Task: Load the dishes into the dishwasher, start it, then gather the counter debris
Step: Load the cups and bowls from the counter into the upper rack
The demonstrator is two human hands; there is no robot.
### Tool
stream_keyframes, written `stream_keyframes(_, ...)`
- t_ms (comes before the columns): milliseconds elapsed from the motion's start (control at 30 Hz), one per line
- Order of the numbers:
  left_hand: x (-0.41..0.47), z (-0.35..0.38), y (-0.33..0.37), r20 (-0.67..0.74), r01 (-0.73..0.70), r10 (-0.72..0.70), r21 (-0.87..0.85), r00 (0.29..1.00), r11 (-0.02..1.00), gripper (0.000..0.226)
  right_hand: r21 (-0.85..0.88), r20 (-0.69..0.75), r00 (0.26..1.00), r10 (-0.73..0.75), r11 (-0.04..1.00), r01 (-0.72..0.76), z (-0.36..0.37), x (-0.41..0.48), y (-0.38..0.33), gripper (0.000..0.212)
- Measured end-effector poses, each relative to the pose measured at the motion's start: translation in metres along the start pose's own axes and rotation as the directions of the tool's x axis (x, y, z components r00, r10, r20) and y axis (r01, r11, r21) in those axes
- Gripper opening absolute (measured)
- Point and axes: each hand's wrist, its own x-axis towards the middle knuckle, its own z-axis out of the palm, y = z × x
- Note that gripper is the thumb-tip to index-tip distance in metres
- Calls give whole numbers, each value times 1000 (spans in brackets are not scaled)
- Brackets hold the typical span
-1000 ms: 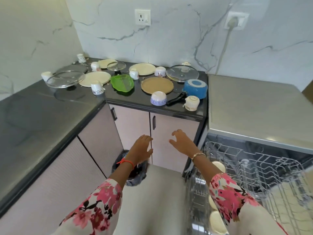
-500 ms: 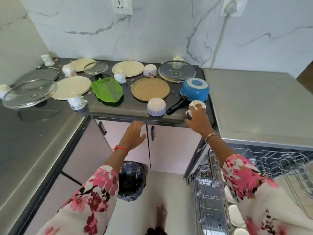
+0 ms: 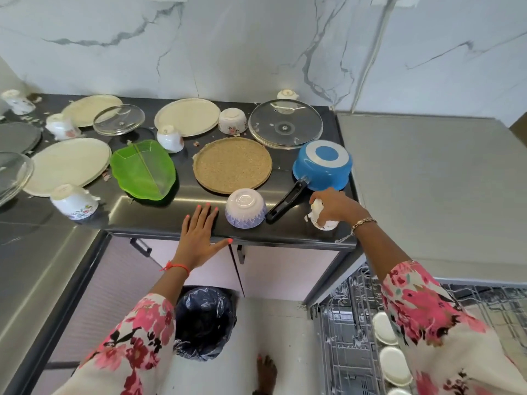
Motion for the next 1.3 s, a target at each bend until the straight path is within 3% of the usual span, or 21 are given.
stream_keyframes(233,0,2,1,-25,4,-4,24,1000,1000,102,-24,-44,999,-31,999,30,3,4,1,50)
stream_keyframes(467,-3,5,4,-30,20,-19,38,999,999,107,49,-118,993,-29,998,35,7,-9,8,64)
stream_keyframes(533,-13,6,16,-25,69,-68,29,997,997,97,59,-166,986,-30,997,40,11,-22,9,61)
stream_keyframes(600,-32,9,36,-12,116,-116,-11,993,993,88,77,-206,978,-31,996,48,18,-42,9,59)
stream_keyframes(700,-89,23,78,11,133,-132,-54,991,990,93,86,-211,977,-46,994,65,42,-90,12,63)
stream_keyframes(900,-222,81,186,111,63,-48,-137,993,989,92,189,-185,981,-54,978,89,125,-216,40,60)
stream_keyframes(1133,-345,138,290,273,-16,86,-251,958,968,83,311,-92,991,97,948,-64,220,-353,122,74)
stream_keyframes(1300,-378,175,347,349,-20,143,-332,926,943,78,391,-75,975,209,906,-164,254,-407,197,74)
